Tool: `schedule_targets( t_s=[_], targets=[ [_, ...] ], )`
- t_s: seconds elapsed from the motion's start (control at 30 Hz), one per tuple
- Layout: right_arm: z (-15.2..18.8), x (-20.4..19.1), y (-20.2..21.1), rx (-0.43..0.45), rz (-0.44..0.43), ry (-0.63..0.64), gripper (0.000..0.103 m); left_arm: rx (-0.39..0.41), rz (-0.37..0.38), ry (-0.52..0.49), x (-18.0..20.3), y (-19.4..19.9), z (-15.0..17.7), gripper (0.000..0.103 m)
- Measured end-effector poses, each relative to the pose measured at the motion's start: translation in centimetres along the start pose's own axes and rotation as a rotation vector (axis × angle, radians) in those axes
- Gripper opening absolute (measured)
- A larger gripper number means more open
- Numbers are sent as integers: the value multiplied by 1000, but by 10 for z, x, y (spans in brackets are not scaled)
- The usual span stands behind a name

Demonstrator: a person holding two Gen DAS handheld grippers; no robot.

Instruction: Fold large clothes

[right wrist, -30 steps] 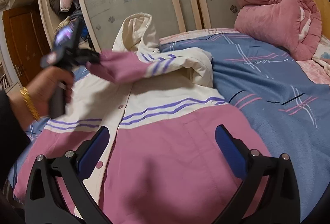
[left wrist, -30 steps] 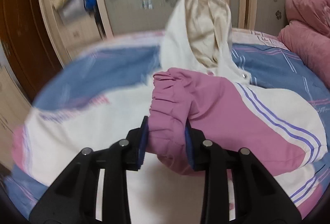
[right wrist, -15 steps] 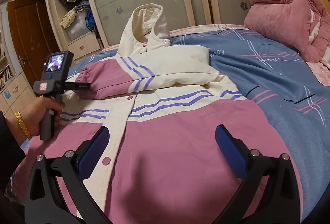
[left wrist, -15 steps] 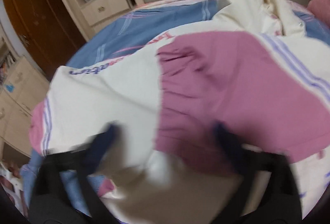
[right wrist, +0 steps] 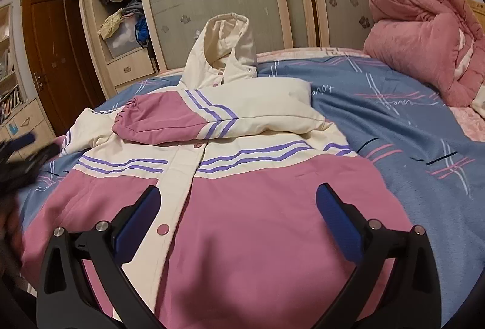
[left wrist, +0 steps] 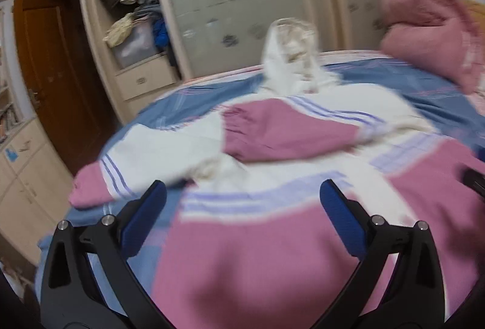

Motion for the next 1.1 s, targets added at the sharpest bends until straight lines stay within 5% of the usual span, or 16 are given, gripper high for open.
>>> schedule_targets(
  t_s=[0.13, 0.3, 0.53, 1.1],
  targets=[
    [6, 0, 17, 27, 22, 11, 102, -5, 99, 73, 12, 34, 34, 101],
    [21, 0, 40, 53, 55, 52, 102, -27, 125, 161, 14, 36, 55, 101],
    [22, 8, 55, 89, 86, 55, 102, -33, 65, 214, -10, 30, 61, 101],
    [25, -9, 40, 70, 82, 89, 102, -56, 110, 225, -14, 30, 62, 101]
  ],
)
Point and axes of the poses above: each gripper's, at about its wrist camera, not at the fingertips, and y roughly against the way its jaws point, x to its right, z to its underside, the point moved 1 cm from there along -y, roughly the way its jaws point
